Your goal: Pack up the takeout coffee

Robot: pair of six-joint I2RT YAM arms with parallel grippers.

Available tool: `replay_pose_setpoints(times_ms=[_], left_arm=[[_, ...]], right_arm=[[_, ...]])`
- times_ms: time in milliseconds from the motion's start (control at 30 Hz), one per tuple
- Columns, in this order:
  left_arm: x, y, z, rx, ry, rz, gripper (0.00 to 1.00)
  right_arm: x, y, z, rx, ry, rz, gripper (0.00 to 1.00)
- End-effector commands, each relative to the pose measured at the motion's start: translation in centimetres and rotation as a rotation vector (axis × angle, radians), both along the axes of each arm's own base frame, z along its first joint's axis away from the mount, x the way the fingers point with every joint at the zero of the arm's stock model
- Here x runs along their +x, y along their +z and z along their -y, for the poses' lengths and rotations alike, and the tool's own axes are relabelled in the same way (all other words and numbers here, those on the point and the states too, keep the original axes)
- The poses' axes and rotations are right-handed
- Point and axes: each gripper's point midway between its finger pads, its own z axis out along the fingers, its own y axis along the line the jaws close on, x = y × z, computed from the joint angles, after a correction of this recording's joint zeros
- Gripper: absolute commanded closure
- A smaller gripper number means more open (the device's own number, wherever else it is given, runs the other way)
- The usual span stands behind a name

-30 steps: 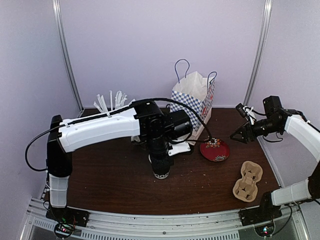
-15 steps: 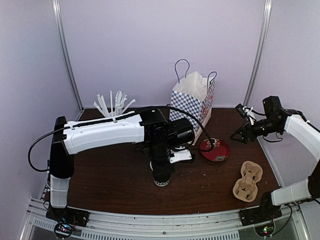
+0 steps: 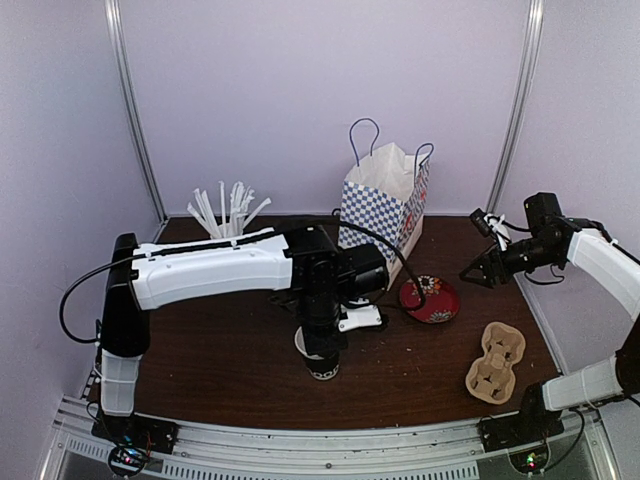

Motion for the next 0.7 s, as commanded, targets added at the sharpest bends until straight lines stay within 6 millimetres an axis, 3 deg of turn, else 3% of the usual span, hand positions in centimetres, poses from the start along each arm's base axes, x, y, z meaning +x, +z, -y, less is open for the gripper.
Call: replay_pose_setpoints(times_ms=[0, 100, 200, 300, 400, 567, 667], left_arm=[[-0.3, 0.7, 0.5, -0.037, -0.014, -0.008, 0.68], [0.5, 3.8, 0.6, -0.090, -0.020, 0.054, 0.65], [1.9, 7.9, 0.0, -0.161, -0.026, 0.172, 0.60], [3.3, 10.0, -0.8, -0.224, -0.040, 0.269, 0.47], [6.9, 11.6, -2.3, -0.314, 0.044, 0.379, 0.36], [15.3, 16.0, -6.7, -0.553, 0.369, 0.522, 0.35], [18.1, 17.2, -8.9, -0.663, 0.472, 0.587, 0.35]], right_arm=[[0.1, -0.3, 0.0, -0.011, 0.003, 0.003, 0.29], [0.0, 0.4, -0.2, -0.002, 0.007, 0.006, 0.29], [-0.9, 2.4, -1.4, 0.059, 0.074, 0.034, 0.27], [-2.2, 3.0, -4.0, 0.021, 0.167, 0.039, 0.26], [-3.1, 2.8, -6.1, -0.095, 0.263, 0.046, 0.25], [-3.3, 1.8, -10.0, -0.212, 0.404, 0.046, 0.25], [-3.0, 0.1, -12.5, -0.332, 0.496, 0.065, 0.29]])
